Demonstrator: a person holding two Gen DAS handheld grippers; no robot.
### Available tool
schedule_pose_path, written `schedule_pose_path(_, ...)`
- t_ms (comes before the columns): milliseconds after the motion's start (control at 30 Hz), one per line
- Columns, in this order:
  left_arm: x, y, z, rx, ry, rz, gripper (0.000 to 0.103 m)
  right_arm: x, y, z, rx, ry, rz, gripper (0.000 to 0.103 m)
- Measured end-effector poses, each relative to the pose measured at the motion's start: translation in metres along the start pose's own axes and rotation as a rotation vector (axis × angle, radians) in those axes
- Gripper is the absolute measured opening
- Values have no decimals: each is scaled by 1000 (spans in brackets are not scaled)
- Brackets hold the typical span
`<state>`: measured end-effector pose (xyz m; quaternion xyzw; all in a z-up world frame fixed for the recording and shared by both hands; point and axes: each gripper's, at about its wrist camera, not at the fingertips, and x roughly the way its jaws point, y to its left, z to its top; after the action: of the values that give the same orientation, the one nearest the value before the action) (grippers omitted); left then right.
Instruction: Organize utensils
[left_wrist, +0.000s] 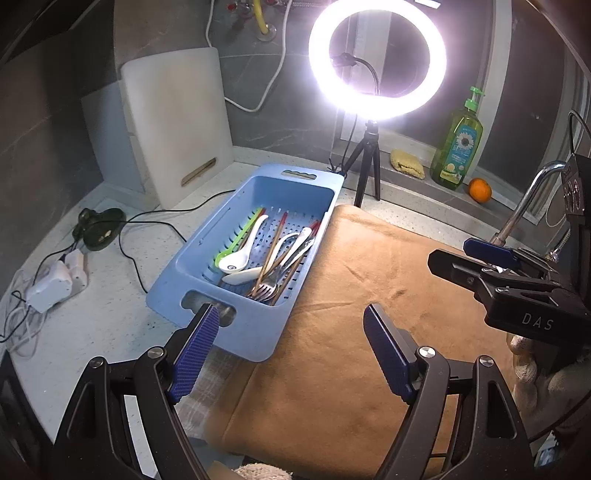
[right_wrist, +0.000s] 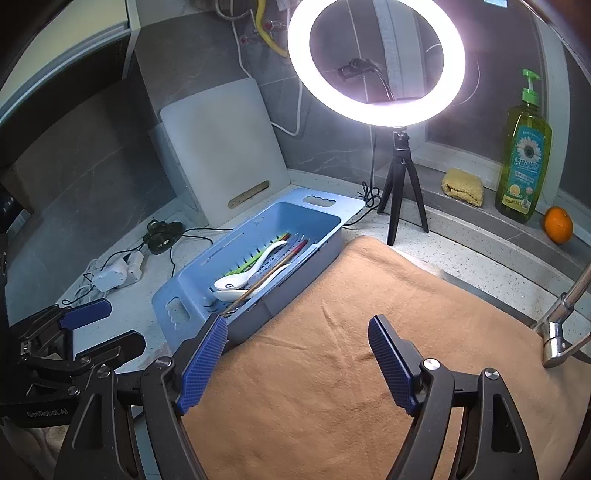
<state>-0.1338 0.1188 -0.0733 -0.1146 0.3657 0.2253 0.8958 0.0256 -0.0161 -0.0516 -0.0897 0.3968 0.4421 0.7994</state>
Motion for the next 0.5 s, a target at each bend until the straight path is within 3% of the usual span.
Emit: schedule_pose_path(500,-3,-1,6,3,-12,31,81,4,-3,7,4,-13,28,76)
